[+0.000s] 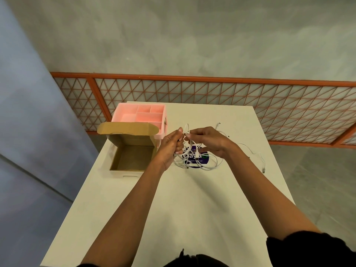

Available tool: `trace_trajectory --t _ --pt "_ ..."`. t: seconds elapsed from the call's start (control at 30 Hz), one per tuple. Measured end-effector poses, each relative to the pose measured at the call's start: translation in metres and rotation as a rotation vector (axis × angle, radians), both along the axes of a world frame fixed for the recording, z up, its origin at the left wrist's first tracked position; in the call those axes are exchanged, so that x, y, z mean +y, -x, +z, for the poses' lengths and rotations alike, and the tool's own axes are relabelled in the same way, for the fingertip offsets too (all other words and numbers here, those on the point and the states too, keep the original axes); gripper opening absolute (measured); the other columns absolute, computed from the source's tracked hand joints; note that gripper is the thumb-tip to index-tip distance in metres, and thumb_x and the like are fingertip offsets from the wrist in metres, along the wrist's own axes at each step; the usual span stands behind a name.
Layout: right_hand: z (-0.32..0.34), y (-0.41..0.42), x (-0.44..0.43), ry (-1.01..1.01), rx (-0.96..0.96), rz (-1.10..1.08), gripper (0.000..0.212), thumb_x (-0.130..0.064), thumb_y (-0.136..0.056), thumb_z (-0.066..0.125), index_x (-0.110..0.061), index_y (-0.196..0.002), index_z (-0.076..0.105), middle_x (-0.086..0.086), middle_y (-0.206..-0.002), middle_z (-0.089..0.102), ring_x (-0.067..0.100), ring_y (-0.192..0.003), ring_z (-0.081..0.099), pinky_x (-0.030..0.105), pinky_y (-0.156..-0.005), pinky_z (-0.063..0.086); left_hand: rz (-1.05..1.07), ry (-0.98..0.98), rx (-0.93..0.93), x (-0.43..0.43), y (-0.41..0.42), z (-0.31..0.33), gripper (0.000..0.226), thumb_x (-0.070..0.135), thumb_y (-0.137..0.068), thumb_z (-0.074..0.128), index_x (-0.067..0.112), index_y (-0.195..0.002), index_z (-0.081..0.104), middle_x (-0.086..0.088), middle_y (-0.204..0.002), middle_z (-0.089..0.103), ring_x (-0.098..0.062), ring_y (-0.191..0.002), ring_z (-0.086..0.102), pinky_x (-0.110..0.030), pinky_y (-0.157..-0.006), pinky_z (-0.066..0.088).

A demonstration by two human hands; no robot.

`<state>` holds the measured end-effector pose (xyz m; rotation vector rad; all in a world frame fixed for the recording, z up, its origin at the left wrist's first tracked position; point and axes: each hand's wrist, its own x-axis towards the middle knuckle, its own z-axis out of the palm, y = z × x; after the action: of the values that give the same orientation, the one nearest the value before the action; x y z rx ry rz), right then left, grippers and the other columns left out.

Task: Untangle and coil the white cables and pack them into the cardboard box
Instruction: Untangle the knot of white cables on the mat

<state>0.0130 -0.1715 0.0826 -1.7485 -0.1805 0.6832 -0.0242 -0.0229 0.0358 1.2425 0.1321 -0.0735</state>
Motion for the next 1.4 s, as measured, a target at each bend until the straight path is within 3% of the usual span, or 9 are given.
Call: trace_trajectory --t 0.2,0.3,0.37,0.47,0.63,0.87,0.93,1.07,1.4 --pt "0.011 -0.001 0.003 0.186 -0.180 0.126 0.021 -0.008 -0.091 0.060 0.003 -0.106 0.066 0.017 -0.093 0.065 0.020 -0.078 0.060 0.025 -0.068 0.050 0.016 0.000 -0.005 0.000 -0.002 0.000 0.036 0.030 -0.099 0.047 0.017 -0.065 0.044 0.009 -0.050 0.026 -0.003 -0.041 0.020 -0.015 -0.038 0.023" --pt "0.010 0.002 0.010 0.369 -0.332 0.093 0.020 -0.011 -0.094 0.057 0.006 -0.103 0.063 0.021 -0.094 0.067 0.017 -0.065 0.064 0.016 -0.055 0.045 0.029 -0.001 0.001 -0.002 -0.003 0.000 0.037 0.029 -0.100 0.047 0.016 -0.065 0.043 0.008 -0.050 0.027 -0.004 -0.041 0.020 -0.015 -0.038 0.023" --pt "0.008 0.003 0.016 0.403 -0.403 -0.035 0.014 -0.010 -0.089 0.064 0.002 -0.094 0.060 0.015 -0.086 0.067 0.017 -0.059 0.062 0.011 -0.043 0.042 0.046 -0.009 0.009 -0.002 -0.004 0.001 0.037 0.030 -0.100 0.046 0.016 -0.066 0.043 0.009 -0.049 0.029 -0.004 -0.041 0.021 -0.015 -0.038 0.023" --pt "0.010 0.004 0.018 0.391 -0.405 -0.094 0.021 -0.010 -0.086 0.068 -0.010 -0.069 0.057 0.009 -0.070 0.063 0.017 -0.055 0.059 0.016 -0.046 0.044 0.076 0.013 0.011 0.000 -0.005 0.001 0.036 0.030 -0.100 0.045 0.017 -0.066 0.042 0.010 -0.048 0.029 -0.004 -0.041 0.021 -0.015 -0.039 0.022" --pt "0.012 0.005 0.017 0.330 -0.240 -0.033 0.017 -0.005 -0.091 0.060 0.008 -0.099 0.067 0.006 -0.066 0.060 0.013 -0.057 0.056 0.020 -0.058 0.051 0.064 0.006 0.013 0.004 -0.004 -0.004 0.038 0.029 -0.101 0.044 0.017 -0.065 0.041 0.011 -0.048 0.027 -0.004 -0.042 0.020 -0.016 -0.040 0.021" --pt "0.023 0.004 0.021 0.550 -0.184 0.080 0.022 -0.004 -0.091 0.056 0.014 -0.099 0.066 0.011 -0.066 0.059 0.021 -0.059 0.055 0.030 -0.064 0.046 -0.004 0.049 0.012 0.001 0.003 -0.010 0.039 0.028 -0.101 0.043 0.018 -0.063 0.041 0.011 -0.048 0.027 -0.003 -0.041 0.019 -0.016 -0.041 0.018" --pt "0.027 0.006 0.021 0.572 -0.158 0.129 0.024 -0.003 -0.092 0.053 0.015 -0.102 0.065 0.010 -0.065 0.055 0.019 -0.055 0.048 0.027 -0.057 0.041 0.010 0.053 0.001 0.001 0.004 -0.011 0.039 0.029 -0.101 0.043 0.017 -0.064 0.041 0.011 -0.049 0.028 -0.003 -0.042 0.020 -0.016 -0.041 0.018" --pt "0.032 0.008 0.020 0.522 -0.273 0.158 0.027 -0.004 -0.094 0.046 0.000 -0.113 0.066 0.008 -0.075 0.054 0.013 -0.054 0.034 0.018 -0.045 0.030 0.036 0.013 0.007 0.002 0.003 -0.007 0.036 0.029 -0.100 0.045 0.017 -0.066 0.048 0.009 -0.052 0.026 -0.004 -0.044 0.021 -0.015 -0.041 0.023" --pt "0.036 0.009 -0.002 0.392 -0.335 0.281 0.027 -0.009 -0.097 0.047 -0.013 -0.103 0.073 -0.003 -0.073 0.048 0.012 -0.069 0.037 0.021 -0.059 0.030 0.184 -0.307 0.015 0.008 0.005 -0.015 0.024 0.036 -0.098 0.047 0.025 -0.079 0.058 0.012 -0.049 0.028 -0.004 -0.043 0.026 -0.018 -0.045 0.029"
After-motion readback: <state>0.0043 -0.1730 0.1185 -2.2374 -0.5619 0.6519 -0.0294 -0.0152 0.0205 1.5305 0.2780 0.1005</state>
